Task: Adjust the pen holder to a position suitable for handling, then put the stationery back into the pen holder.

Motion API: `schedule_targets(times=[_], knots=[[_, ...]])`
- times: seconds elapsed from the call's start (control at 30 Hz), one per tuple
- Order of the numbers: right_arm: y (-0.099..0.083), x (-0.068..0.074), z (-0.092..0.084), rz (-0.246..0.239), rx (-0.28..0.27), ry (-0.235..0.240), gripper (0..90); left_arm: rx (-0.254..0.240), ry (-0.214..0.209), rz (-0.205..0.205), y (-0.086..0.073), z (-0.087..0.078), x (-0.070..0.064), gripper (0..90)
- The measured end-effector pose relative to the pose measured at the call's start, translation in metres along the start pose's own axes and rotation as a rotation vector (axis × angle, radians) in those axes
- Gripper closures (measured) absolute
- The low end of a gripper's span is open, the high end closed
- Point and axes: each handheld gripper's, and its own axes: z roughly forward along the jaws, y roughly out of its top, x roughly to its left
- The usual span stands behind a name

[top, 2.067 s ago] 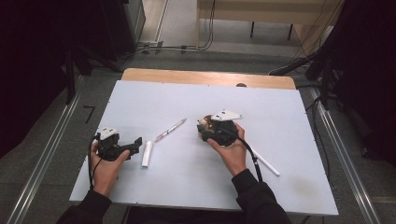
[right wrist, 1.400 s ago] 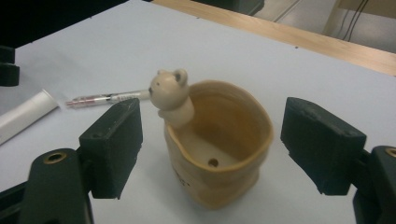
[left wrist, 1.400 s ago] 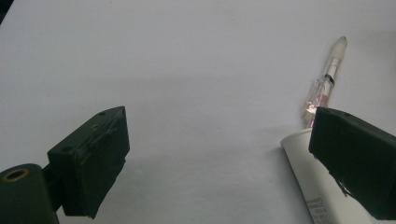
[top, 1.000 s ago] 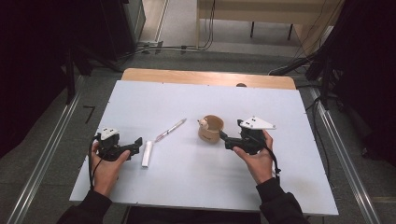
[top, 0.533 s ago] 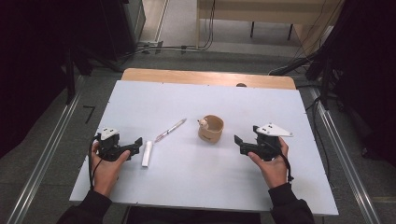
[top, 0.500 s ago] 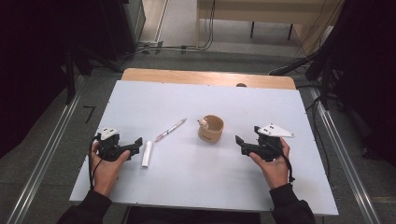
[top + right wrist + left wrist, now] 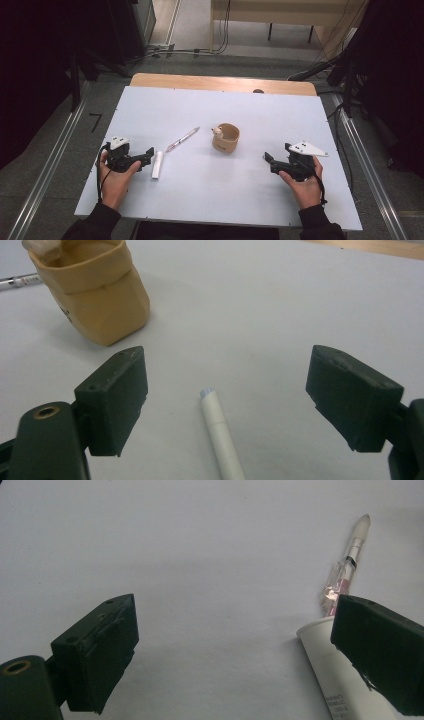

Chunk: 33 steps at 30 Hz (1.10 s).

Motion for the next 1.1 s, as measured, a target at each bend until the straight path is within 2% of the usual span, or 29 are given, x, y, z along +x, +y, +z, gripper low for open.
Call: schedule_targets(times=[0.27,0.63,1.1], knots=[[-0.011,-0.006,-0.004,0.008,0.031,-0.006,15.5,0.000,0.003,-0.001,0.000,-0.001,0.001,5.9],[-0.018,-0.009,-0.005,-0.002,0.042,-0.015,15.4,-0.002,0.002,-0.001,0.000,-0.001,0.000,5.9],[-0.027,-0.016,-0.005,0.016,0.062,-0.030,15.5,-0.005,0.004,0.000,0.000,-0.001,0.000,5.9]])
